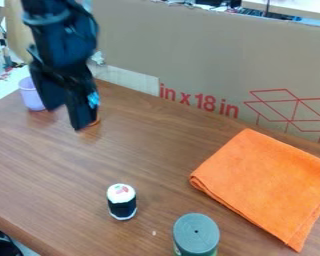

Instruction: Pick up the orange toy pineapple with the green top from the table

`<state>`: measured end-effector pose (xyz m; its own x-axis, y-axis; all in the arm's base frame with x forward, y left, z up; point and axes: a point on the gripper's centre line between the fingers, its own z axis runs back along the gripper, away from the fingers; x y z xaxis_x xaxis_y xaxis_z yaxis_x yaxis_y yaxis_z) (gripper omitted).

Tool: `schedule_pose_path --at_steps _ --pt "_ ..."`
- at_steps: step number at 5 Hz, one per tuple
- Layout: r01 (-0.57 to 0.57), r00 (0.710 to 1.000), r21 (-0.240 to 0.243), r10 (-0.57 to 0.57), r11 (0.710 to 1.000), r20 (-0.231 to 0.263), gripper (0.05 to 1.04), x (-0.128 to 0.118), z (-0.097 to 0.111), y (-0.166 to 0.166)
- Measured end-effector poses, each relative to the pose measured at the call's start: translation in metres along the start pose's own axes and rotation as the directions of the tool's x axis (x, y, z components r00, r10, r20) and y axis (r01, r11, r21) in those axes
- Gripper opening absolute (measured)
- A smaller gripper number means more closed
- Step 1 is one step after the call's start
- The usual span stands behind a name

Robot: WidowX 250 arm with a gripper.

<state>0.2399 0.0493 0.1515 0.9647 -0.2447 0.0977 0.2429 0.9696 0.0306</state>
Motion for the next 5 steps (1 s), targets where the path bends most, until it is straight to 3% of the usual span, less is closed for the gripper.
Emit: schedule_pose_path --at_steps 1,2,3,5 --pt "0.029 0.999 -0.003 -0.028 1.000 0.024 1.001 0.017 0.003 0.015" --pt "0.030 0.999 0.010 -0.030 0.999 0.025 1.001 0.037 -0.010 0.034" --pt "0.007 1.000 0.035 -0.006 0.999 -0.010 1.001 0.053 -0.026 0.056" --pt "-0.039 0.999 0.068 0.041 0.997 -0.031 1.001 0.079 -0.039 0.080"
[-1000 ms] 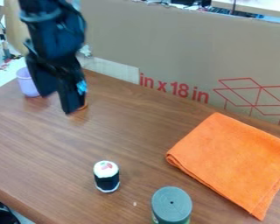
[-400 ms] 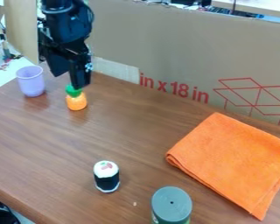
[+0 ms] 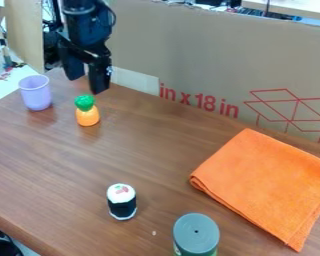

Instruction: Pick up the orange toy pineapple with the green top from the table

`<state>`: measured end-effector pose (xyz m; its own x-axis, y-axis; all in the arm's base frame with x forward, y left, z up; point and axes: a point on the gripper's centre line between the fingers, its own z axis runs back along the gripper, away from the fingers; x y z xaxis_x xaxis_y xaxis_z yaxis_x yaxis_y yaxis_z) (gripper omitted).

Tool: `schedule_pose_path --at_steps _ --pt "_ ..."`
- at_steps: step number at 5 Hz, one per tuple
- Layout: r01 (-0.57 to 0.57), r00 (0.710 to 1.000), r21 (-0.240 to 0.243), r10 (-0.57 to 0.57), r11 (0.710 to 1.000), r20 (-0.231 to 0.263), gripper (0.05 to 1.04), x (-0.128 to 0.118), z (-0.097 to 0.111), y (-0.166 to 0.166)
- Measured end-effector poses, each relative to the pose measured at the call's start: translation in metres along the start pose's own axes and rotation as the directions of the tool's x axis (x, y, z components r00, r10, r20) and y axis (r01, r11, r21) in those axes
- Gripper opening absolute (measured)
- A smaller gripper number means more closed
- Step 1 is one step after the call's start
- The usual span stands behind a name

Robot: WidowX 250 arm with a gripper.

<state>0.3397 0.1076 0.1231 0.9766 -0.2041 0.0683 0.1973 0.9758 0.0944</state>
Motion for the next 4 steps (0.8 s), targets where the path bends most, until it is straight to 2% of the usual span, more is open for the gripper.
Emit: schedule_pose_path --at_steps 2,3,4 --pt "-0.033 0.993 0.007 0.034 0.999 -0.115 1.001 0.007 -0.042 0.011" --pt "-0.052 0.989 0.001 0.052 0.999 -0.139 1.001 0.007 -0.050 0.021" --pt "-0.078 0.988 0.012 0.079 0.997 -0.134 1.001 0.007 -0.048 0.033"
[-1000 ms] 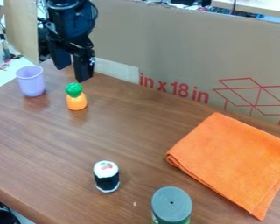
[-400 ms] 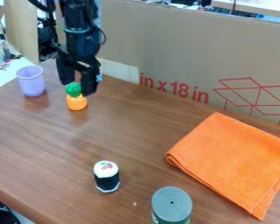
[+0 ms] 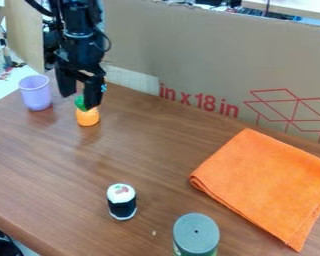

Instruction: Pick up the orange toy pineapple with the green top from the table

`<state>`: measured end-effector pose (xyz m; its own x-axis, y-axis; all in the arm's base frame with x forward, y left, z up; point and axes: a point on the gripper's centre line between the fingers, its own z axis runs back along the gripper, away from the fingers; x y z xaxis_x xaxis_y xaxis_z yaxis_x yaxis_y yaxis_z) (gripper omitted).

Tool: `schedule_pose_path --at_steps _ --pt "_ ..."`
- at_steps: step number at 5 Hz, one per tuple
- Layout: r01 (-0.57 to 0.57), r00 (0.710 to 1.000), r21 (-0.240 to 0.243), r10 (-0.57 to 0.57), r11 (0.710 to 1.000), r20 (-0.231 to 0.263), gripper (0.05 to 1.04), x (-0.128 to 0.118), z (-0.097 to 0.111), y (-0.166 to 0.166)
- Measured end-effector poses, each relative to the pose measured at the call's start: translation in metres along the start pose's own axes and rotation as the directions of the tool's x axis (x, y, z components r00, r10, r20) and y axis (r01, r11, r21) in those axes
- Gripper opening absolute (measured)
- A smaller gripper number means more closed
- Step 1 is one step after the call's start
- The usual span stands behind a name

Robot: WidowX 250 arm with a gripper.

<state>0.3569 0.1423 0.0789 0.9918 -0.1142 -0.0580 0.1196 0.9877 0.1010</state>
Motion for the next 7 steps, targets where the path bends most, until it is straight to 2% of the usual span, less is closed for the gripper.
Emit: schedule_pose_path --at_steps 2,3,4,5,6,7 --pt "-0.018 0.999 -0.012 0.018 1.000 -0.026 1.001 0.003 -0.009 0.009" --pt "-0.039 0.998 -0.033 0.037 0.999 -0.055 1.001 -0.001 -0.022 0.012" --pt "-0.044 0.998 -0.040 0.042 0.998 -0.056 0.972 0.005 -0.024 0.014" --pt "-0.043 0.998 -0.048 0.041 0.998 -0.042 0.836 0.008 -0.024 0.013" --pt "-0.028 1.000 -0.099 0.028 0.995 0.005 0.624 0.012 -0.024 0.012" --pt "-0.055 0.998 -0.110 0.056 0.992 0.012 0.615 0.000 -0.020 0.016"
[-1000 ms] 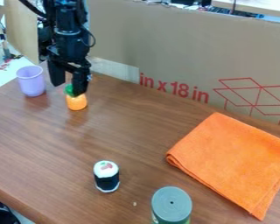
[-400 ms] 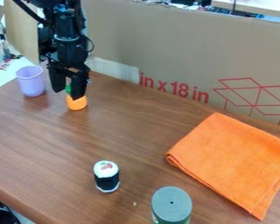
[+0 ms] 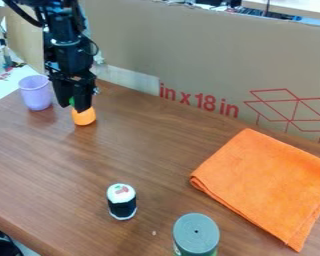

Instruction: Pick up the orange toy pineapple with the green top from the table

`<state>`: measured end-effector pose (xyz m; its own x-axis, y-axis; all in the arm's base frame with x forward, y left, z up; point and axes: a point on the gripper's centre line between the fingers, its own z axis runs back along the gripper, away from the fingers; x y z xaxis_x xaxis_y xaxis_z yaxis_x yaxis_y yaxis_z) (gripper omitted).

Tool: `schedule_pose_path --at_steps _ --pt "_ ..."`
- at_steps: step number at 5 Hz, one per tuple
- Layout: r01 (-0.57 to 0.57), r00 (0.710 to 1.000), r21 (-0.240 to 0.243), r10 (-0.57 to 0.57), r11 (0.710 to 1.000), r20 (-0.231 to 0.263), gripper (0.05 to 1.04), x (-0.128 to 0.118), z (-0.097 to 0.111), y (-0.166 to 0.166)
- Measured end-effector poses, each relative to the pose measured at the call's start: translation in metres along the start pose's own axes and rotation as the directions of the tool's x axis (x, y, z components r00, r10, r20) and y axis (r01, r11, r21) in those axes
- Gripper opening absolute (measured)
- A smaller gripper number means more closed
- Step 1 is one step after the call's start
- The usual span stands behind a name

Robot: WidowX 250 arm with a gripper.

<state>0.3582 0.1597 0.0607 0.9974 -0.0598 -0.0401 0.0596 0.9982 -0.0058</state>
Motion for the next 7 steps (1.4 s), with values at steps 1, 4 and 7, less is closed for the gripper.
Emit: schedule_pose_path --at_steps 1,4,7 --pt "-0.057 0.998 0.055 0.056 0.997 0.034 0.615 -0.032 0.038 -0.007" --pt "-0.390 0.915 0.120 0.398 0.913 -0.058 0.615 -0.142 0.044 0.033" --pt "-0.411 0.911 0.186 0.407 0.892 0.064 0.615 -0.159 0.021 0.072"
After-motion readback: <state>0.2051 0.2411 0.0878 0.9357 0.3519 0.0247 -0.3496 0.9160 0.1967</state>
